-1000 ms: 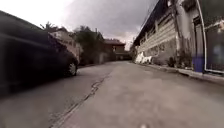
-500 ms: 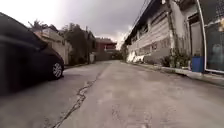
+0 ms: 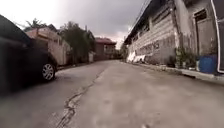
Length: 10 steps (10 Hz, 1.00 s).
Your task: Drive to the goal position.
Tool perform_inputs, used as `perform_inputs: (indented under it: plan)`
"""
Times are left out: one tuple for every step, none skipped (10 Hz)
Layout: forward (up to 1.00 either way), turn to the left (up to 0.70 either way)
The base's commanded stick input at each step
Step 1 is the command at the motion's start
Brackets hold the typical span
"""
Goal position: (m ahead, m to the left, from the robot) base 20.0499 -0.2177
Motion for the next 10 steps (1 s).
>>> perform_inputs:
  plan:
    - [1.0, 0.0]
    - [1.0, 0.0]
    - [1.0, 0.0]
    - [1.0, 0.0]
    - [1.0, 0.0]
    - [1.0, 0.0]
    - [1.0, 0.0]
    - [1.0, 0.0]
    - [1.0, 0.0]
    - [1.0, 0.0]
